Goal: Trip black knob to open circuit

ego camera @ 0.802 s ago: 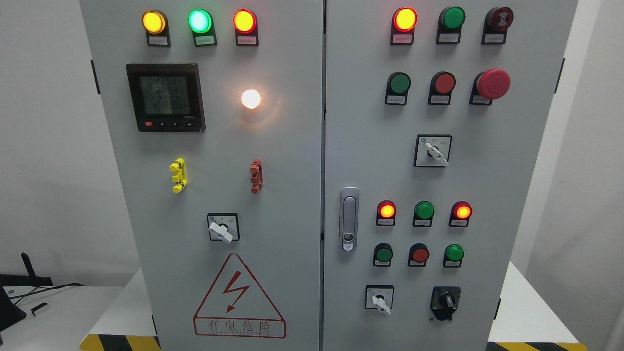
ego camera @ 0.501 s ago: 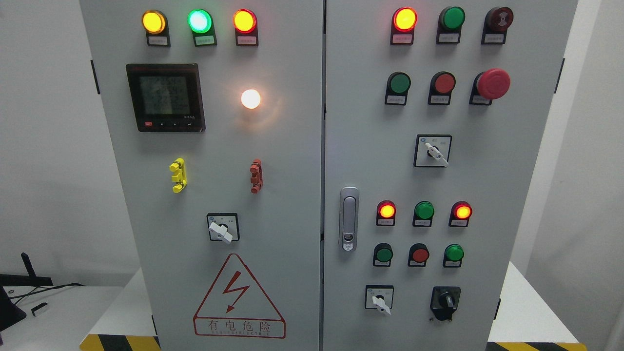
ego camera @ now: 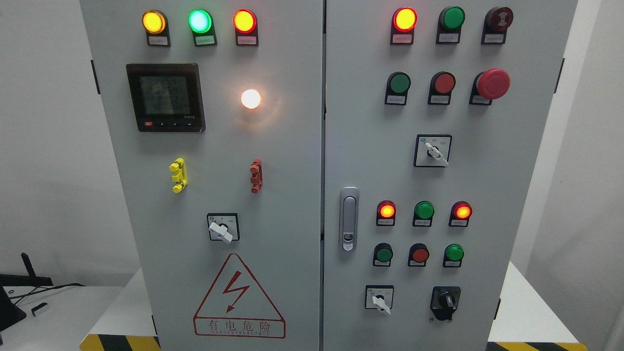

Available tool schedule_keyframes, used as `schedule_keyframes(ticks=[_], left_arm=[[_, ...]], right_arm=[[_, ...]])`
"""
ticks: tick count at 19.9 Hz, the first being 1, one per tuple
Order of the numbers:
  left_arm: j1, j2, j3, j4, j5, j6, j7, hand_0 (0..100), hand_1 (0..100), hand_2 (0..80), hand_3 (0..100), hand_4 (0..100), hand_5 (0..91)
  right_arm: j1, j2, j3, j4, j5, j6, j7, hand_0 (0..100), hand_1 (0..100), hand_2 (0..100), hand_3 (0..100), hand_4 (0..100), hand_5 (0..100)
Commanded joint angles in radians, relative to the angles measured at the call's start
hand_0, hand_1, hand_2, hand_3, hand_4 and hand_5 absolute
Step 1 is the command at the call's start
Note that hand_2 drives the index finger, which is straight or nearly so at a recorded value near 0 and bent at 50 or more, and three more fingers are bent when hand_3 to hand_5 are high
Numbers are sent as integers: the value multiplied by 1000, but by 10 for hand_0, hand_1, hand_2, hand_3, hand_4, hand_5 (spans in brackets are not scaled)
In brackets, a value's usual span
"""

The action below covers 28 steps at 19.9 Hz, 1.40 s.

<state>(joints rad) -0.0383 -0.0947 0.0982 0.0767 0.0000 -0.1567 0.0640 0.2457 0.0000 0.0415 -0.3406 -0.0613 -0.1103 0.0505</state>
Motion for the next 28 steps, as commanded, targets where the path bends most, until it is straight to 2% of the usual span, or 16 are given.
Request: schedule_keyframes(ticks=[1, 4, 5, 8, 9, 10, 11, 13, 15, 17, 18, 20, 22, 26, 28], left_arm=[[0, 0, 0, 0, 5, 0, 0, 120, 389, 0, 0, 0, 0], [0, 1, 0, 0, 5, 0, 0, 120, 389, 0, 0, 0, 0], [0, 0, 0, 0, 5, 0, 0, 120, 389, 0, 0, 0, 0], [0, 0, 0, 0, 5, 0, 0, 120, 389, 0, 0, 0, 0], [0, 0, 0, 0, 5, 0, 0, 120, 389, 0, 0, 0, 0], [0, 1, 0, 0, 5, 0, 0, 120, 389, 0, 0, 0, 0], [0, 1, 0, 0, 5, 0, 0, 120, 389, 0, 0, 0, 0], [0, 1, 0, 0, 5, 0, 0, 120, 389, 0, 0, 0, 0], [0, 0, 0, 0, 5, 0, 0, 120, 389, 0, 0, 0, 0], [0, 1, 0, 0, 5, 0, 0, 120, 389, 0, 0, 0, 0], [0, 0, 0, 0, 5, 0, 0, 120, 389, 0, 0, 0, 0], [0, 1, 0, 0, 5, 0, 0, 120, 389, 0, 0, 0, 0], [0, 1, 0, 0, 5, 0, 0, 120, 389, 0, 0, 0, 0], [0, 0, 0, 0, 5, 0, 0, 120, 389, 0, 0, 0, 0], [0, 1, 0, 0, 5, 0, 0, 120, 389, 0, 0, 0, 0]], right_arm=[[87, 18, -3, -299, 0, -3, 8, 324, 165, 0, 19, 0, 0], [128, 23, -8, -386, 1, -23, 14, 323, 168, 0, 35, 0, 0], [138, 26, -8, -399, 1, -51, 14, 324, 170, 0, 44, 0, 0], [177, 31, -15, -466, 1, -196, 0, 326, 178, 0, 87, 0, 0], [205, 29, -17, -522, 1, -219, 0, 327, 178, 0, 140, 30, 0], [231, 28, -17, -584, 0, -229, 0, 327, 178, 0, 147, 42, 0], [253, 28, -17, -639, 1, -233, 0, 328, 181, 0, 205, 97, 0], [277, 28, -25, -702, 1, -282, -1, 332, 199, 1, 266, 181, 80], [279, 28, -37, -712, 1, -369, 0, 338, 223, 24, 315, 242, 162], [291, 28, -43, -744, 1, -440, 9, 343, 293, 73, 365, 300, 254], [311, 20, -49, -785, 1, -480, 11, 344, 320, 79, 373, 310, 267], [331, 15, -61, -852, 1, -511, 12, 345, 390, 108, 383, 339, 311], [337, 17, -68, -931, 1, -522, 9, 340, 425, 121, 406, 385, 398], [343, 21, -103, -1087, 1, -555, 6, 304, 526, 192, 532, 636, 703], [354, 25, -109, -1184, 1, -559, 3, 297, 568, 218, 605, 728, 796]])
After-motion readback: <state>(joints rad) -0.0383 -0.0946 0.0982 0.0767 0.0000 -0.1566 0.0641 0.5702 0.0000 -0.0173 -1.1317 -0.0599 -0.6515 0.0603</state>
